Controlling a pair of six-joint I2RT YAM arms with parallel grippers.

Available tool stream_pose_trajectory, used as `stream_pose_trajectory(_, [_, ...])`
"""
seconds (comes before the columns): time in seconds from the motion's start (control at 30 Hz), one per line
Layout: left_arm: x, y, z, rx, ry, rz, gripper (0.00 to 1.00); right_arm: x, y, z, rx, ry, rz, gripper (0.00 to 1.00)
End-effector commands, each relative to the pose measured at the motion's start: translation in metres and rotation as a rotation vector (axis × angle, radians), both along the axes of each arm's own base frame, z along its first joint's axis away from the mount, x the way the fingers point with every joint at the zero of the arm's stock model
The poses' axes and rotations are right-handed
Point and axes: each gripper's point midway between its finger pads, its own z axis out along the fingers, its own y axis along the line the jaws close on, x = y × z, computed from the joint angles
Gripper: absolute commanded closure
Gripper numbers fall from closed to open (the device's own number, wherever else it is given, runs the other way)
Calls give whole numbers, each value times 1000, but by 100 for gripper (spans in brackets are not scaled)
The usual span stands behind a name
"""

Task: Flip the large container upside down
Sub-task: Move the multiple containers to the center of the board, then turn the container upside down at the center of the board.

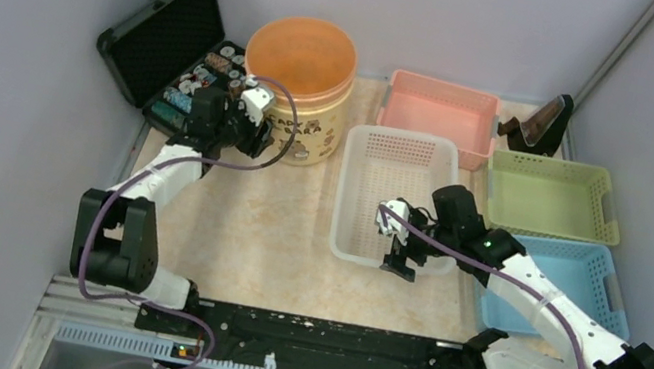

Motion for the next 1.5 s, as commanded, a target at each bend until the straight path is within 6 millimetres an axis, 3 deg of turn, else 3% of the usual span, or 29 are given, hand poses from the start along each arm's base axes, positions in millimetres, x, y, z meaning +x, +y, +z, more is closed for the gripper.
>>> stream_pose_trajectory(0.0, [31, -6, 37, -67, -138, 32, 39, 6, 6, 19, 36, -60, -1, 14])
stream_pose_trajectory(0.33, [56, -48, 19, -85, -119, 35, 37, 8, 4, 20, 23, -64, -10, 14])
stream_pose_trajectory(0.5, [72, -57, 12, -125, -70, 50, 36, 9, 3, 22, 20, -69, -13, 14])
stream_pose_trajectory(0.63, [76, -65, 16, -133, -52, 6, 22, 12, 1, 23, 8, -81, -24, 13])
stream_pose_trajectory(0.77, [71, -65, 35, -124, -57, -7, 6, 15, -6, 24, -17, -110, -41, 13])
stream_pose_trajectory(0.8, [65, -65, 38, -121, -57, -20, 2, 15, -8, 24, -23, -118, -43, 13])
stream_pose_trajectory(0.97, [27, -70, 55, -99, -74, -134, 1, 3, -14, 28, -30, -129, -5, 13])
stream_pose_trajectory(1.2, [-60, -80, 56, -43, -22, -407, 1, -25, -8, 23, 4, -32, 95, 13])
stream_pose_trajectory(1.33, [-108, -72, 34, 29, 24, -503, 1, -24, -7, 10, 3, -30, 91, 14])
stream_pose_trajectory(1.47, [-137, -62, 12, 58, 55, -500, 1, -21, -4, 5, -3, -29, 83, 19])
